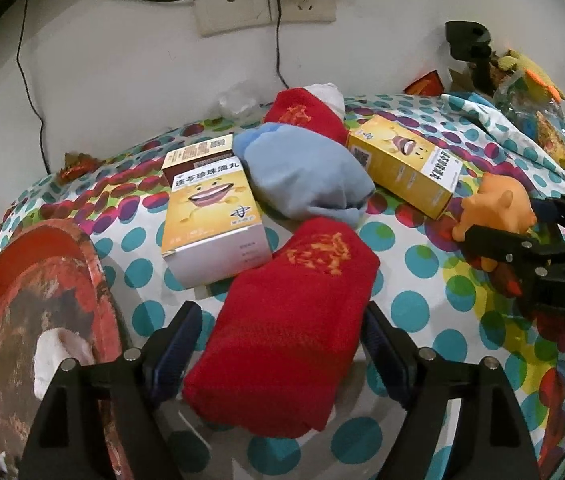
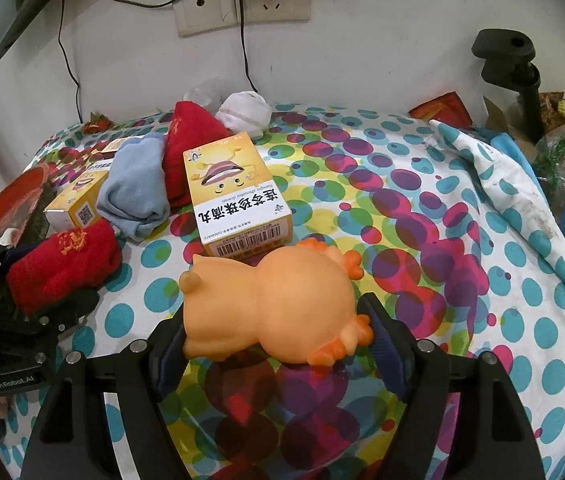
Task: Organize objects
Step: 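Grasp the red sock with the left gripper, then carry the red sock with the left gripper over the red tray, then lower the red sock onto the red tray and open the left gripper, then carry the orange rubber toy with the right gripper over the red tray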
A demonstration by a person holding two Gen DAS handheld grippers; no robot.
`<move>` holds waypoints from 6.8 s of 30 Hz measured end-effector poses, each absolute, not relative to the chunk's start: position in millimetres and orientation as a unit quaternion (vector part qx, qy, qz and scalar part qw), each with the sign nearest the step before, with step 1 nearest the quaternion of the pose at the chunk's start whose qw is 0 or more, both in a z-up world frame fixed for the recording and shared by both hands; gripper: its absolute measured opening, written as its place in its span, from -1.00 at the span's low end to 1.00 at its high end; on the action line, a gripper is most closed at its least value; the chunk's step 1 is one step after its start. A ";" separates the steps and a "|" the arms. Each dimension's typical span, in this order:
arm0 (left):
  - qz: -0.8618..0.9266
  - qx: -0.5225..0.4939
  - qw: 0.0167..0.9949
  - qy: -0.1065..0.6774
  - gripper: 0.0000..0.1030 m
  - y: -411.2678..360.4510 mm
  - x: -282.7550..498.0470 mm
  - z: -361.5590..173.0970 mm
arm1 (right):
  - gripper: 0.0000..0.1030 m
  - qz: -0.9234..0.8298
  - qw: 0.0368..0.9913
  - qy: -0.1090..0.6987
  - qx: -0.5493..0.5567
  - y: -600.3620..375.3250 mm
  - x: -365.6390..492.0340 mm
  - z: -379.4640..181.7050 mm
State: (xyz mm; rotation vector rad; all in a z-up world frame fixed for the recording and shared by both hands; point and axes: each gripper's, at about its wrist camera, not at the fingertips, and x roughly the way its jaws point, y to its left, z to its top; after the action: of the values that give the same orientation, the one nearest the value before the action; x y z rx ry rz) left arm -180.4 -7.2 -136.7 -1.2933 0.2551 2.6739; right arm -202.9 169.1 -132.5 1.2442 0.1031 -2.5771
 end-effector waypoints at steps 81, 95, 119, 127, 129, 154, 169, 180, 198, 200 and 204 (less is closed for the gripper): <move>0.896 -0.437 -0.073 -0.039 -0.32 -202.6 -111.4 -75.8 | 0.50 -0.891 0.125 0.041 0.435 167.0 -201.0 -137.4; 0.883 -0.446 -0.137 -0.045 -0.32 -271.7 -117.4 -78.6 | 0.50 -0.890 0.125 0.040 0.436 166.6 -200.5 -137.7; 0.850 -0.486 -0.197 -0.062 -0.04 -331.8 -117.2 -112.6 | 0.51 -0.891 0.122 0.039 0.436 165.4 -201.9 -138.1; 0.850 -0.488 -0.181 -0.079 0.11 -333.2 -115.2 -114.9 | 0.51 -0.890 0.122 0.040 0.437 164.7 -203.8 -138.0; 0.852 -0.486 -0.182 -0.073 0.13 -331.0 -113.8 -114.4 | 0.51 -0.890 0.120 0.042 0.437 164.6 -204.0 -138.3; 0.900 -0.418 -0.116 -0.040 0.35 -302.0 -27.5 -70.8 | 0.53 -0.889 0.110 0.058 0.440 165.8 -201.6 -137.7; 0.904 -0.413 -0.110 -0.021 0.35 -272.0 8.2 -61.2 | 0.54 -0.891 0.098 0.068 0.438 178.7 -198.5 -135.0; 0.915 -0.393 -0.088 -0.034 0.35 -252.0 11.2 -61.1 | 0.40 -0.902 0.078 0.063 0.420 192.7 -188.7 -123.2; 0.911 -0.395 -0.107 -0.052 0.35 -268.2 14.8 -65.2 | 0.39 -0.911 0.095 0.062 0.396 132.0 -162.2 -102.3; 0.910 -0.396 -0.109 -0.057 0.35 -271.9 15.8 -65.6 | 0.39 -0.910 0.112 0.064 0.393 117.9 -157.5 -97.1; 0.909 -0.396 -0.111 -0.063 0.35 -277.4 17.6 -64.0 | 0.39 -0.906 0.150 0.077 0.389 83.0 -148.9 -89.9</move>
State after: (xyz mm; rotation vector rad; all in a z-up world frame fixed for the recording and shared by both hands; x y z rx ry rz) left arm 17.6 -277.4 -64.0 -1.3394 -0.2145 3.0795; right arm -148.9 83.0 -89.9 1.1164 0.2217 -2.6034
